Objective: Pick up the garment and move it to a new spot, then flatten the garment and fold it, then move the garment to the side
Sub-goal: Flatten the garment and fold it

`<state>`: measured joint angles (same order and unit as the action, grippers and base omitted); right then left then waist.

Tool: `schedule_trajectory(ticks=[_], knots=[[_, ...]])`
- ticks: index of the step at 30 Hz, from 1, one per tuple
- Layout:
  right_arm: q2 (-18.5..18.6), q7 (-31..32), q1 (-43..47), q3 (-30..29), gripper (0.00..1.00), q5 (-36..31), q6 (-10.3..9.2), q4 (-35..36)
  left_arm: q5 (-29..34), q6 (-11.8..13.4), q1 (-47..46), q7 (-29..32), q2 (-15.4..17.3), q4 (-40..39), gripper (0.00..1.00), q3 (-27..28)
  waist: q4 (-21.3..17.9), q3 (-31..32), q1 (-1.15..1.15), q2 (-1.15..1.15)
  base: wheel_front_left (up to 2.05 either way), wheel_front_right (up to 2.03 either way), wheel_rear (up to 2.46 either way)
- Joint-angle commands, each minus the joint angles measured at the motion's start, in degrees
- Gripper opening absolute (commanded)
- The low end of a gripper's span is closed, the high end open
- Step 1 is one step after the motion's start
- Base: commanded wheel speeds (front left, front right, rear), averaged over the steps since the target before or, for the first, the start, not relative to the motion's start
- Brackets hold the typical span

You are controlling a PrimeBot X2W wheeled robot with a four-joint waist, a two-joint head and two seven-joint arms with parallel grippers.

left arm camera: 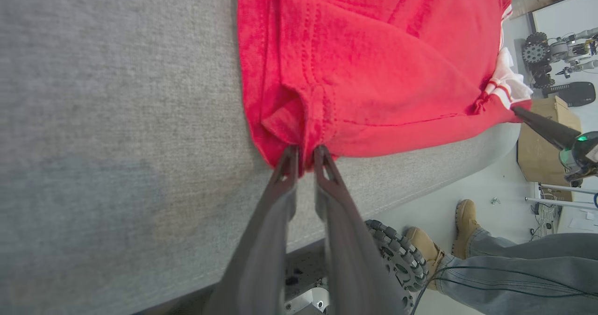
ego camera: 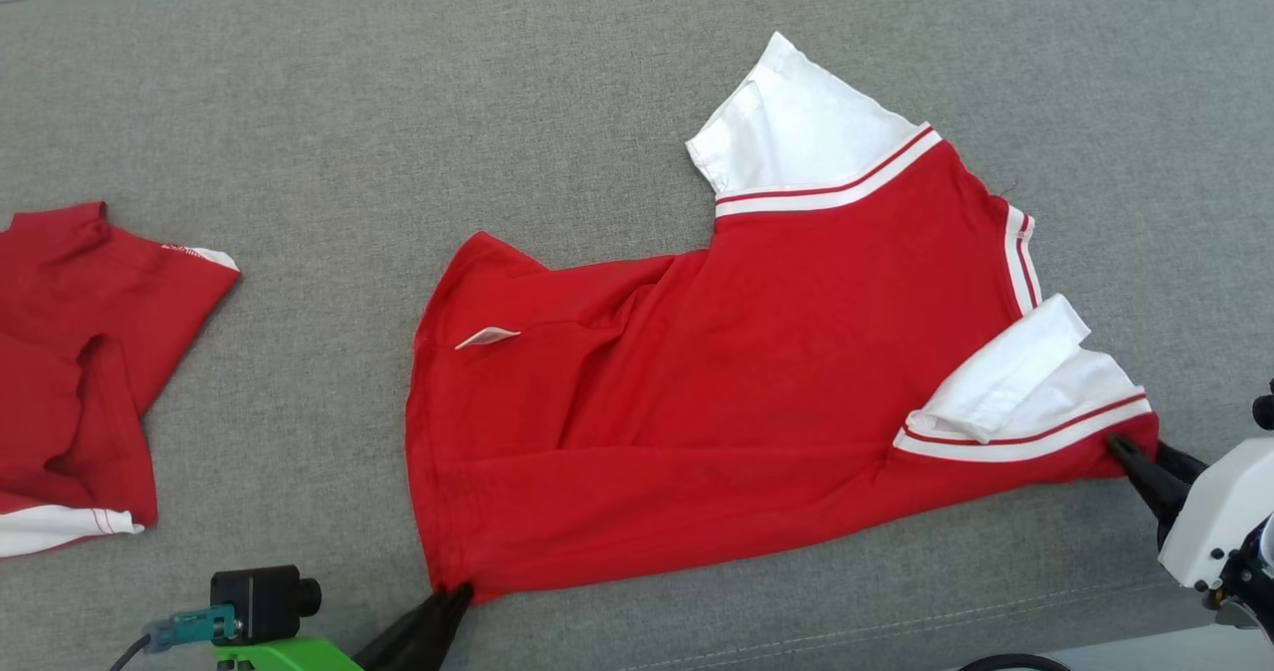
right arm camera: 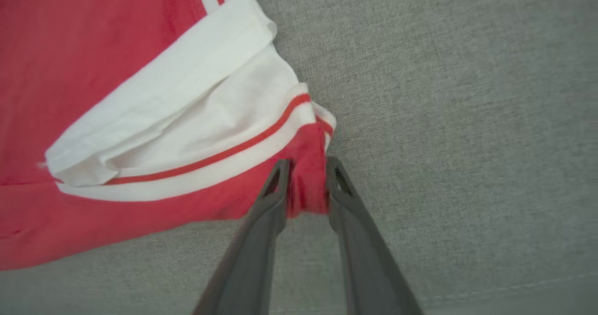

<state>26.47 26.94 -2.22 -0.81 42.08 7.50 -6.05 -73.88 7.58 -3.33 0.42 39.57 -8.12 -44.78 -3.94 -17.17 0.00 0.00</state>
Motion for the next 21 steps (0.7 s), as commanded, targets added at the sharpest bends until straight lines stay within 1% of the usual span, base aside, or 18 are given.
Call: schedule_trajectory(ticks=[1, 3, 6, 9, 12, 13, 16, 21], knots=[[0.2, -0.4, -0.6, -0.4, 1.00, -0.3, -0.03, -0.3, 0.9, -0.1, -0.7, -0.4, 0.1, 0.3, 1.00, 0.3, 0.1, 0.0, 0.00, 0.00, 0.00, 0.00, 0.00], [1.3, -0.2, -0.6, -1.0, 1.00, -0.8, -0.03, -0.1, 1.4, 0.5, -0.2, -1.1, 0.9, 0.2, 1.00, 0.8, 0.1, -0.1, 0.00, 0.00, 0.00, 0.00, 0.00], [3.1, -0.4, -1.7, -2.3, 1.00, -1.7, -0.03, 2.4, 2.1, 1.7, 0.1, -2.2, 2.9, -1.6, 1.00, 2.0, 0.0, -0.9, 0.00, 0.00, 0.00, 0.00, 0.00], [3.5, -0.6, -4.6, -3.3, 1.00, -2.3, -0.02, 5.7, 2.8, 2.8, -1.6, -2.7, 5.5, -4.2, 1.00, 4.3, 0.1, -2.5, 0.00, 0.00, 0.00, 0.00, 0.00], [3.2, 0.2, -9.7, -2.1, 1.00, -3.6, -0.02, 7.7, 4.0, 3.5, -6.1, -0.8, 7.1, -5.9, 1.00, 6.0, 0.7, -5.0, 0.00, 0.00, 0.00, 0.00, 0.00], [3.0, 0.4, -11.7, -1.2, 1.00, -4.3, -0.02, 7.9, 4.5, 3.6, -8.1, 0.1, 7.0, -6.0, 1.00, 6.2, 1.1, -5.8, 0.00, 0.00, 0.00, 0.00, 0.00], [1.8, 1.3, -19.0, 2.2, 1.00, -6.5, -0.02, 6.8, 5.1, 3.1, -15.5, 4.0, 5.2, -4.9, 1.00, 6.3, 2.3, -8.7, 0.00, 0.00, 0.00, 0.00, 0.00], [-0.4, 2.7, -32.6, 7.5, 1.00, -10.4, -0.03, 1.4, 7.0, 1.9, -26.8, 10.6, 1.7, 0.2, 1.00, 4.2, 4.2, -13.7, 0.00, 0.00, 0.00, 0.00, 0.00]])
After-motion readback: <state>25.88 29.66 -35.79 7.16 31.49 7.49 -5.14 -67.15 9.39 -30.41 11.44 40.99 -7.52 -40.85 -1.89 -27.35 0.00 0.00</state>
